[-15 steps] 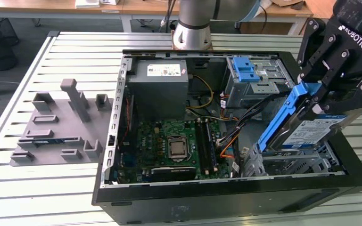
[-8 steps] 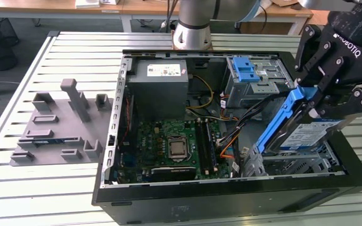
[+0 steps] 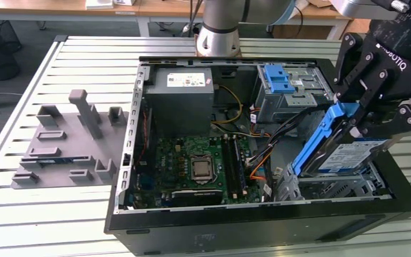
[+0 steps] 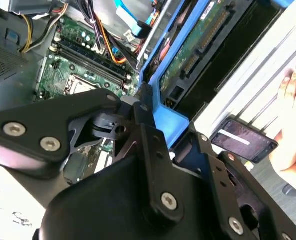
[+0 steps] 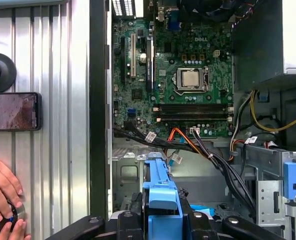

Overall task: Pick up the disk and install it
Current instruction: 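Insert the disk into the insertion slot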

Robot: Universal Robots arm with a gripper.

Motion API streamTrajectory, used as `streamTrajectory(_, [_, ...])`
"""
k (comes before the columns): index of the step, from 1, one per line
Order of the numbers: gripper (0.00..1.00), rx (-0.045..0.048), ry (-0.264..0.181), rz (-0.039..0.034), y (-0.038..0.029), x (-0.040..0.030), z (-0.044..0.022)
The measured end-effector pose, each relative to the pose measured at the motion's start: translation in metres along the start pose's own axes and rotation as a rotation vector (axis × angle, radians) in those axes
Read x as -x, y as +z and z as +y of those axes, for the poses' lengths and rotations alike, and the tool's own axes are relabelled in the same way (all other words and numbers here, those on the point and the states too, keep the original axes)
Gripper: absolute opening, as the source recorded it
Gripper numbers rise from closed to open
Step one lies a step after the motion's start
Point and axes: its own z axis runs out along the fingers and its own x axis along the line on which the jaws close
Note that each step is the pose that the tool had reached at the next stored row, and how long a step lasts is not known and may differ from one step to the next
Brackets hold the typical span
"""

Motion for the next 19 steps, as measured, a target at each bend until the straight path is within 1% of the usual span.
streamTrajectory(4, [0.36,0.0000,0.000,0.0000,0.0005,0.0000,0.0000])
streamTrajectory(10, [0.36,0.0000,-0.002,0.0000,0.0042,-0.0001,-0.0001])
streamTrajectory(18, [0.38,0.0001,-0.002,0.0002,0.0047,-0.0001,-0.0001])
streamTrajectory(19, [0.44,0.0000,-0.002,-0.0001,0.0056,-0.0001,-0.0002])
